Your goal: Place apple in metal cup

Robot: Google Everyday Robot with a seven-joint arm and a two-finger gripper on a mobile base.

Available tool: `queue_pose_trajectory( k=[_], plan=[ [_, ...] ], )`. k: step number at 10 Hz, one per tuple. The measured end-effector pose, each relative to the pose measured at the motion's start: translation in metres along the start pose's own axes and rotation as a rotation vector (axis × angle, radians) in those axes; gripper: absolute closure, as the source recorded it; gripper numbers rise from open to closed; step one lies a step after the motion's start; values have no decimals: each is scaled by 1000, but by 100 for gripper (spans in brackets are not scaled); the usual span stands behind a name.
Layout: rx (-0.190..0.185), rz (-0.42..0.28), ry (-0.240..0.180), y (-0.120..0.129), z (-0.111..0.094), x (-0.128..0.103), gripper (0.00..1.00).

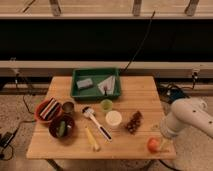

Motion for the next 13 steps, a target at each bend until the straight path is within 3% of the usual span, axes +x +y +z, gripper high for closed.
queue_pose_trajectory(
  k=[5,10,11,13],
  plan=[
    [-40,-15,-1,7,19,-1,36],
    [-9,15,25,0,35,11,36],
    [-5,18,29,0,37,12,39],
    [2,23,43,0,40,15,60]
  ],
)
